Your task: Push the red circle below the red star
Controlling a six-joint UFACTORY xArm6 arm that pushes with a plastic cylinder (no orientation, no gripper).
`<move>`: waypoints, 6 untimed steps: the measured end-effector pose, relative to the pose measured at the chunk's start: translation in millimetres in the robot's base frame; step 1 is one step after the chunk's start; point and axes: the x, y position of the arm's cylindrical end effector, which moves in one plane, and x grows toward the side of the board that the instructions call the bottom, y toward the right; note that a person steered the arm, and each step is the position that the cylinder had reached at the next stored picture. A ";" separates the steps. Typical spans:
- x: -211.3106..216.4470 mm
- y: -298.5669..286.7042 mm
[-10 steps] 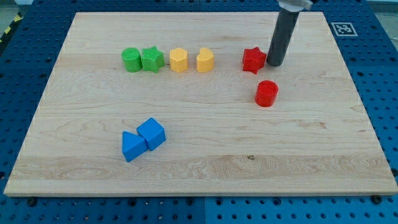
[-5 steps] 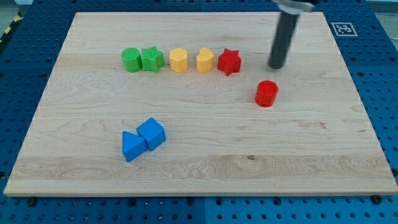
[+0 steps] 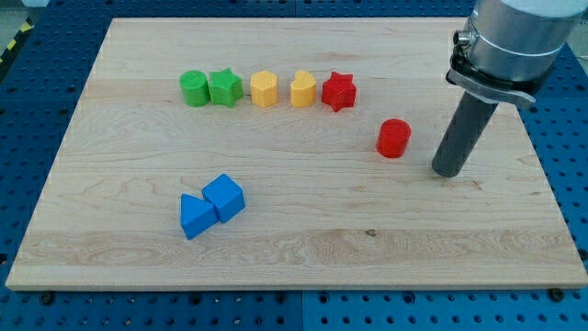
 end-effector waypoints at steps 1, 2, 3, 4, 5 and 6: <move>-11.5 1.4; -20.9 -12.6; -27.6 -41.8; -29.4 -75.2; -34.4 -104.8; -36.0 -107.0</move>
